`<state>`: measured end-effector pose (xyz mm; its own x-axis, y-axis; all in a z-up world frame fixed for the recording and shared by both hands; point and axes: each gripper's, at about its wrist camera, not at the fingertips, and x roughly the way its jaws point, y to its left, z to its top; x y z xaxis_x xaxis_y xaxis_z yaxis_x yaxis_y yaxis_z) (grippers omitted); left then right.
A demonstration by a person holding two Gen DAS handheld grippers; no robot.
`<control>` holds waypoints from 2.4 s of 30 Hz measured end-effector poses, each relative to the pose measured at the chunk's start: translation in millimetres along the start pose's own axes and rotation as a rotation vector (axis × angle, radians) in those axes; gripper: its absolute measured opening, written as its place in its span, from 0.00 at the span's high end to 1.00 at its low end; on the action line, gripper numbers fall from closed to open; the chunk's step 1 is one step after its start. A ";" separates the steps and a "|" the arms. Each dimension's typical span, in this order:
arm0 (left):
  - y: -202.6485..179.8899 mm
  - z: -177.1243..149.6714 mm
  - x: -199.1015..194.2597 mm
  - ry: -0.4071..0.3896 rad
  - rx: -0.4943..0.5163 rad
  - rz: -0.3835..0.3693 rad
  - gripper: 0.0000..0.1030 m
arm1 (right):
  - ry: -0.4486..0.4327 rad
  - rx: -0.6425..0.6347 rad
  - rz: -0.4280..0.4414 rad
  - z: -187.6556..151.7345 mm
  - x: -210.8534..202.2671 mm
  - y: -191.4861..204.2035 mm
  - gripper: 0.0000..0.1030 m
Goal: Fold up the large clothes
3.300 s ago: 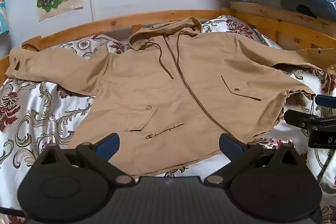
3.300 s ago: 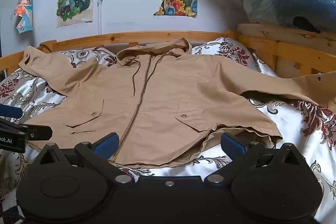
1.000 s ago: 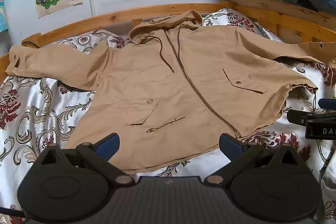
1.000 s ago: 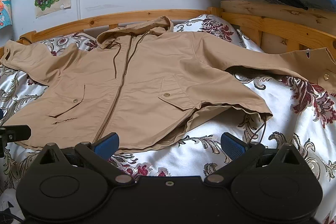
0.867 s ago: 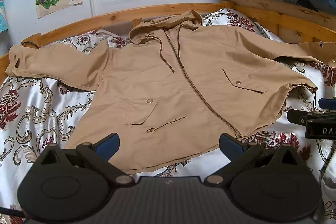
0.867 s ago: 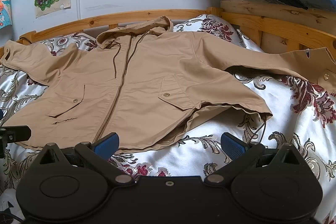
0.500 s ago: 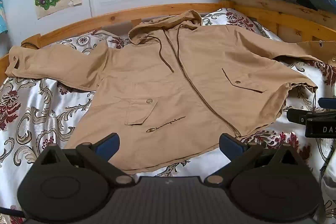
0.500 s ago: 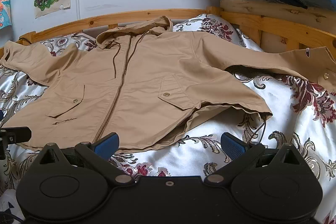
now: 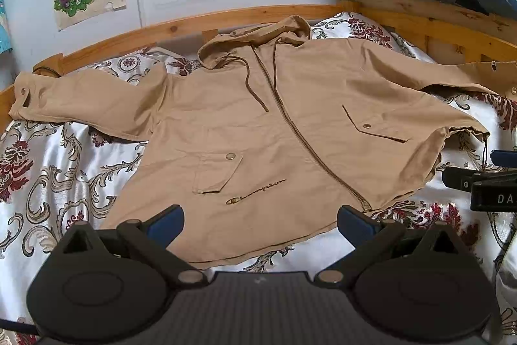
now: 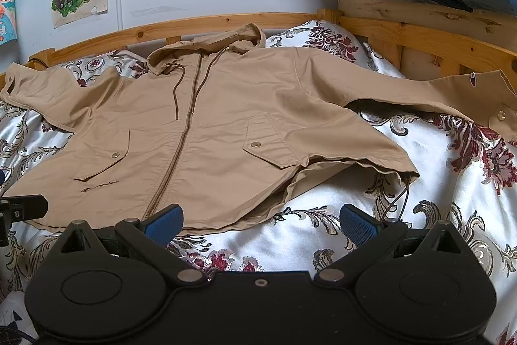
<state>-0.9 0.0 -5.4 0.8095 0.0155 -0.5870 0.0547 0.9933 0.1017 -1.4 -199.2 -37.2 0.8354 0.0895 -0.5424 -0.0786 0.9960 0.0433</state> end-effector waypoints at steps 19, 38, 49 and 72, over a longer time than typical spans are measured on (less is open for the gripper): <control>-8.0 112.1 30.6 0.148 0.142 0.205 0.00 | -0.180 -0.132 -0.185 49.5 -31.3 -57.3 0.01; 18.9 118.4 89.1 0.104 0.052 -0.093 0.00 | -0.051 -0.599 -0.553 93.4 15.8 -175.0 0.21; 23.2 112.0 106.3 0.093 0.056 -0.105 0.00 | 0.246 -0.672 -0.560 123.5 94.0 -231.7 0.65; 101.1 83.1 82.7 0.109 -0.098 -0.159 0.00 | -0.001 -0.278 0.617 347.0 45.4 65.6 1.00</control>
<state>120.2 92.2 23.0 0.7269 -0.1350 -0.6734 0.1151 0.9906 -0.0743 220.1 -127.5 232.1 0.5931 0.6412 -0.4870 -0.6780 0.7239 0.1274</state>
